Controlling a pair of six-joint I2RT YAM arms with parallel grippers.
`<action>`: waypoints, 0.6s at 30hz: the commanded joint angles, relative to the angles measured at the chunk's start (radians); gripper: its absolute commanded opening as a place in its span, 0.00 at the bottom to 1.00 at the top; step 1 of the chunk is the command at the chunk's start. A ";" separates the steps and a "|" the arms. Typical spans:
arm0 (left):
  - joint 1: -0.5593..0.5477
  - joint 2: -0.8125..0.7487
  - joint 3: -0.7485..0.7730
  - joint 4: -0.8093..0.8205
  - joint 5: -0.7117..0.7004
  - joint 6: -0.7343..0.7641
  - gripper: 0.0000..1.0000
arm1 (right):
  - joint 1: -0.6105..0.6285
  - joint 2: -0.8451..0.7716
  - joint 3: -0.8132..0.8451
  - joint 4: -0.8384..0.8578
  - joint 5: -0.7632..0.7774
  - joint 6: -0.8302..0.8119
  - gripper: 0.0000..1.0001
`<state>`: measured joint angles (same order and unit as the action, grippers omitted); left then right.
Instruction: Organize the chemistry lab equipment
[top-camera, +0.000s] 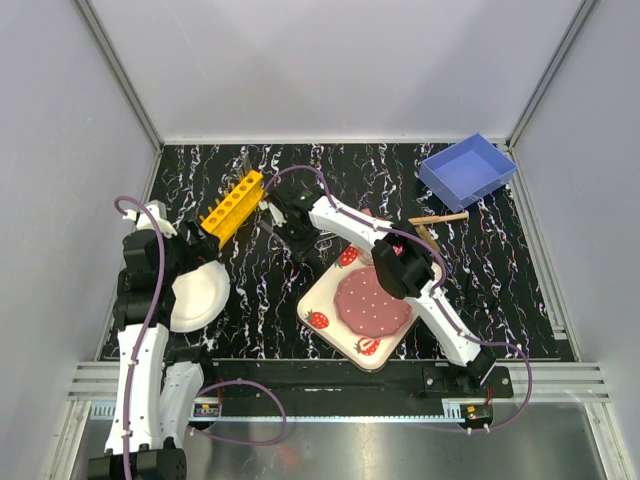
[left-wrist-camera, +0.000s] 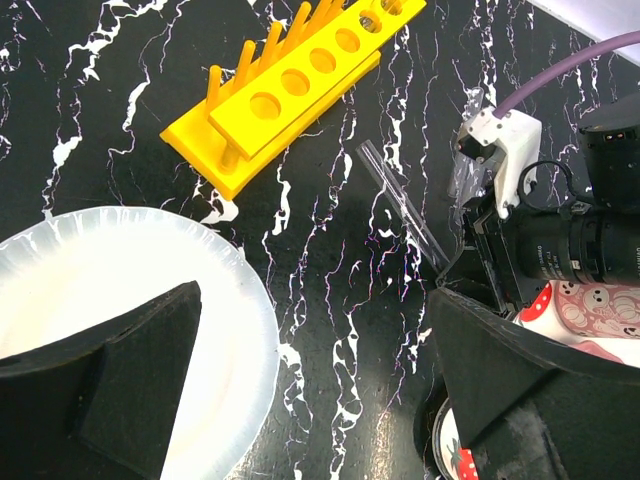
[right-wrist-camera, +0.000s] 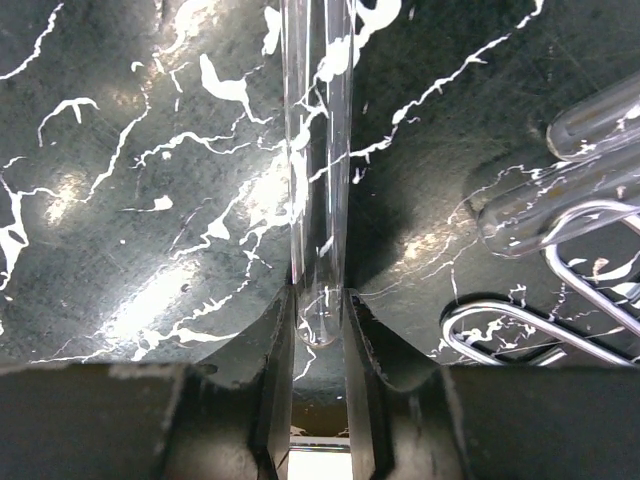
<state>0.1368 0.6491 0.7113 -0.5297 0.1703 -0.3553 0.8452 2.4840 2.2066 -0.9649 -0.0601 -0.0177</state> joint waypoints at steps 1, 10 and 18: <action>0.004 0.001 -0.001 0.037 0.028 0.004 0.99 | 0.014 -0.054 0.008 -0.006 -0.113 0.005 0.21; 0.012 0.043 -0.032 0.082 0.224 -0.177 0.99 | 0.014 -0.238 -0.117 0.015 -0.283 -0.018 0.20; 0.041 0.138 -0.188 0.437 0.570 -0.673 0.99 | 0.014 -0.411 -0.260 0.068 -0.377 -0.051 0.20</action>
<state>0.1619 0.7395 0.5972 -0.3641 0.5045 -0.7074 0.8482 2.1857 1.9915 -0.9440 -0.3592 -0.0360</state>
